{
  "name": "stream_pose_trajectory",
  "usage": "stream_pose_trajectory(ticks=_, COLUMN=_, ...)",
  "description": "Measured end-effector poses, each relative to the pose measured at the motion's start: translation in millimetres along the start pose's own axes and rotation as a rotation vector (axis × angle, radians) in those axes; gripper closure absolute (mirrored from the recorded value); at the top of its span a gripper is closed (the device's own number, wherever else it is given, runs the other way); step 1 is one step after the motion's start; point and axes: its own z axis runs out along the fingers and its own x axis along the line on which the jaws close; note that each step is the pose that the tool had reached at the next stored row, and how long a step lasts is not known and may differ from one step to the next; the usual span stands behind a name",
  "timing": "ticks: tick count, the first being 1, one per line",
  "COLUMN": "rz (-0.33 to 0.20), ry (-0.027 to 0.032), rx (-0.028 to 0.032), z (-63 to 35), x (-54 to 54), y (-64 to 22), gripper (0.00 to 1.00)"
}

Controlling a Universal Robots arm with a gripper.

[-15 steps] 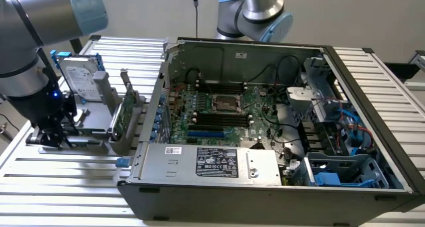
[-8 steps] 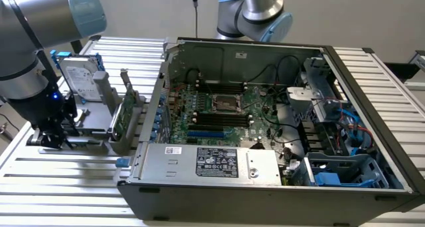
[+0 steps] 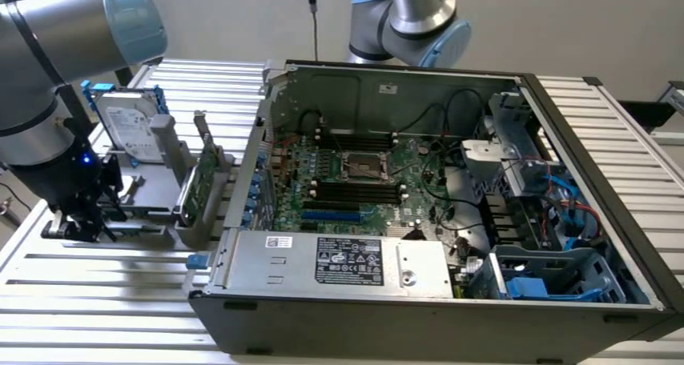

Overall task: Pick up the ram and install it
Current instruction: 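Pick up the ram and move it above insertion slot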

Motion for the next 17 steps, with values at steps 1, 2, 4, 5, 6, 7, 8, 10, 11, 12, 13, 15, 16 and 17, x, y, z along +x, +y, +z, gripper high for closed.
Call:
stream_pose_trajectory(ticks=1, rz=0.0, ry=-0.0058, rx=0.0005, z=0.2, x=1.1, y=0.0, gripper=0.58)
stream_pose_trajectory(ticks=2, rz=0.0, ry=-0.0124, rx=0.0011, z=0.4, x=1.9, y=0.0, gripper=0.58)
stream_pose_trajectory(ticks=4, rz=0.0, ry=-0.0254, rx=0.0011, z=0.8, x=2.6, y=0.0, gripper=0.58)
stream_pose_trajectory(ticks=5, rz=0.0, ry=-0.0305, rx=0.0009, z=1.0, x=2.7, y=0.0, gripper=0.58)
stream_pose_trajectory(ticks=6, rz=0.0, ry=-0.034, rx=0.0009, z=1.5, x=2.8, y=0.0, gripper=0.58)
stream_pose_trajectory(ticks=7, rz=0.0, ry=-0.0361, rx=0.0009, z=2.1, x=2.8, y=0.0, gripper=0.58)
stream_pose_trajectory(ticks=8, rz=0.0, ry=-0.0374, rx=0.001, z=2.8, x=2.9, y=0.0, gripper=0.58)
stream_pose_trajectory(ticks=10, rz=0.0, ry=-0.0386, rx=0.0007, z=3.4, x=3.2, y=0.0, gripper=0.58)
stream_pose_trajectory(ticks=11, rz=0.0, ry=-0.0388, rx=0.0006, z=3.5, x=3.3, y=0.0, gripper=0.58)
stream_pose_trajectory(ticks=12, rz=0.0, ry=-0.039, rx=0.0006, z=3.5, x=3.3, y=0.0, gripper=0.58)
stream_pose_trajectory(ticks=13, rz=0.0, ry=-0.0393, rx=0.0007, z=3.6, x=3.3, y=0.0, gripper=0.6)
stream_pose_trajectory(ticks=15, rz=0.0, ry=-0.0397, rx=0.0006, z=3.6, x=3.5, y=0.0, gripper=0.66)
stream_pose_trajectory(ticks=16, rz=0.0, ry=-0.04, rx=0.0005, z=3.6, x=3.6, y=0.0, gripper=0.73)
stream_pose_trajectory(ticks=17, rz=0.0, ry=-0.0402, rx=0.0004, z=3.7, x=3.7, y=-0.1, gripper=0.79)
